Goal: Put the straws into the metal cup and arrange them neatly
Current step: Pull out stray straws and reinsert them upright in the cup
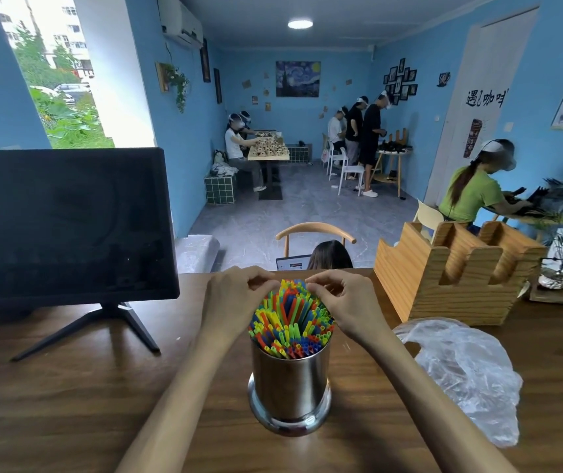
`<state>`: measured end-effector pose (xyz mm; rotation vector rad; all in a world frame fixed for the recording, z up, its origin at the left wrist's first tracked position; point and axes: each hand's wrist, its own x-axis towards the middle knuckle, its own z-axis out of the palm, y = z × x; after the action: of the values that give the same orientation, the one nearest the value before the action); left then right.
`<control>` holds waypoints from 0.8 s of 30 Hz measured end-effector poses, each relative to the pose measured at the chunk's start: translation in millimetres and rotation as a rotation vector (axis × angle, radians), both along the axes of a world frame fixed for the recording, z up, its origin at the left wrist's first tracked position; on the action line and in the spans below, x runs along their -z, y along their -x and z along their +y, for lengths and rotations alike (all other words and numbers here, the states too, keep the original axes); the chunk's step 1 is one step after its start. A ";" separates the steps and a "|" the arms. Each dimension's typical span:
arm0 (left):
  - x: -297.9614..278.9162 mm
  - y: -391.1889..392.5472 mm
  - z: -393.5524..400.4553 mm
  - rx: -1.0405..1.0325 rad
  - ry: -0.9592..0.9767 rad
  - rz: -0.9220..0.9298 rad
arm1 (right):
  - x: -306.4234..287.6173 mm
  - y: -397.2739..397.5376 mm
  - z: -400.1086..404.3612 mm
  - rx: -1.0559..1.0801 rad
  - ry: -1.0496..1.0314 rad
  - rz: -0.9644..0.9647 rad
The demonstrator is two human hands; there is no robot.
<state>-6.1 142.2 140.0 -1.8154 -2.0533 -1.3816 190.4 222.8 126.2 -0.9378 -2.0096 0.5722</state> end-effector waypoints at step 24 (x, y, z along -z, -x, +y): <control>-90.8 -11.8 -39.0 0.100 -0.681 -0.761 | -54.2 -8.9 -24.2 -0.433 0.302 0.383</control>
<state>5.7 103.2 230.8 -1.1985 -1.3570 -2.6670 199.3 198.6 180.4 -0.5013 -1.8021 1.2235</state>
